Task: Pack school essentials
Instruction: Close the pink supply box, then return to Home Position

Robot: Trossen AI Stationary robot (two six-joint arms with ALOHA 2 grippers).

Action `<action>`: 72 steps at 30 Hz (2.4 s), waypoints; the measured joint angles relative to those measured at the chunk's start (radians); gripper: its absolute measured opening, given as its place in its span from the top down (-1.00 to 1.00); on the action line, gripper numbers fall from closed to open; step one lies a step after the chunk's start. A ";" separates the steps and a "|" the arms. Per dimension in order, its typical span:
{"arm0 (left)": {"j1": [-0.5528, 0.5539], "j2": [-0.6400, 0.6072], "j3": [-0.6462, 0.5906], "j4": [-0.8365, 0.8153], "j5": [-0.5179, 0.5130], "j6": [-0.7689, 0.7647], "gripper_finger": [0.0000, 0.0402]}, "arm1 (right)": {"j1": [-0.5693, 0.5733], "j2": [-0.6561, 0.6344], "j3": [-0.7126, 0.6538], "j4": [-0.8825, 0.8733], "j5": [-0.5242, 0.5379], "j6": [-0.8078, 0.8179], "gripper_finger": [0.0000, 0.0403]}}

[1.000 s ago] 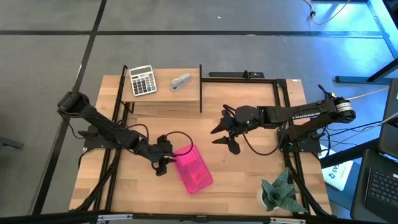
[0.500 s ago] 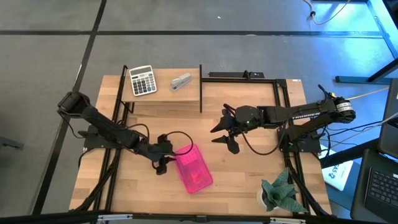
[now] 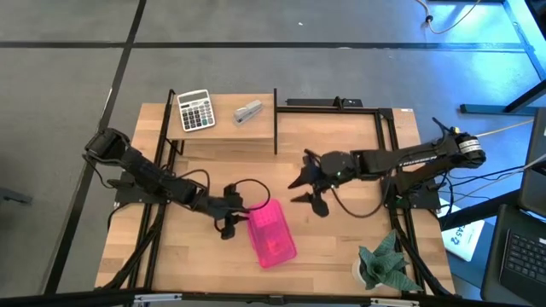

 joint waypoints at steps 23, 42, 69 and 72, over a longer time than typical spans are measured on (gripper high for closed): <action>0.065 0.001 -0.001 0.000 0.001 -0.029 0.52 | 0.068 0.400 0.000 0.327 -0.213 -0.251 -0.04; 0.065 0.000 -0.002 0.003 0.000 -0.029 0.52 | 0.062 0.542 0.003 0.369 -0.227 -0.175 -0.04; 0.052 -0.626 -0.003 -0.282 -0.268 0.127 0.73 | 0.023 -0.219 -0.002 -0.112 0.401 -0.073 0.58; 0.055 -0.709 -0.003 -0.333 -0.271 0.173 0.93 | 0.000 -0.286 -0.001 -0.216 0.383 -0.051 0.85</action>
